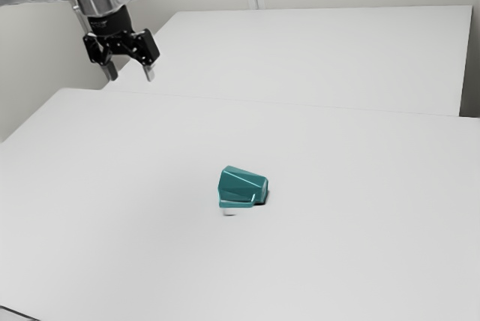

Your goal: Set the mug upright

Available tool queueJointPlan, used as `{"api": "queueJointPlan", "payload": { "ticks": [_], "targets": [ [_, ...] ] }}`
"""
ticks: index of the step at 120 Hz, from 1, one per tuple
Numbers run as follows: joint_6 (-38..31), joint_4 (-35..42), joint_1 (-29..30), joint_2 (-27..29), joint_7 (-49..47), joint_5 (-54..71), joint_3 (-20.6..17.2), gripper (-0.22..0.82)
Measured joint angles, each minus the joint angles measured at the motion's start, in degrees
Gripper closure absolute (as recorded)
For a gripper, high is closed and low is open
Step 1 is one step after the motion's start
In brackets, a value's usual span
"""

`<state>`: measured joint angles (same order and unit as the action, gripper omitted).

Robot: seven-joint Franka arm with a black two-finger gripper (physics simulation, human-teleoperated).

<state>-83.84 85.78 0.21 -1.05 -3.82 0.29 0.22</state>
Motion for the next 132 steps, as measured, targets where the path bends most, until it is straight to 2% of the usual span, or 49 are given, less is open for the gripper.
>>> {"api": "queueJointPlan", "payload": {
  "ticks": [25,48,65,89,132],
  "targets": [
    [-1.14,0.92,0.27,0.66,-0.29,-0.44,-0.03,0.00],
    [-10.23,10.91,-1.78,1.93,3.34,-9.30,2.63,0.00],
    [-19.00,19.00,-3.06,2.46,8.58,-19.00,4.58,0.00],
    [-29.39,28.98,-1.81,2.59,17.39,-32.41,5.28,0.00],
    [-38.42,40.28,0.07,1.74,34.57,-52.57,7.03,0.00]
  ]
}}
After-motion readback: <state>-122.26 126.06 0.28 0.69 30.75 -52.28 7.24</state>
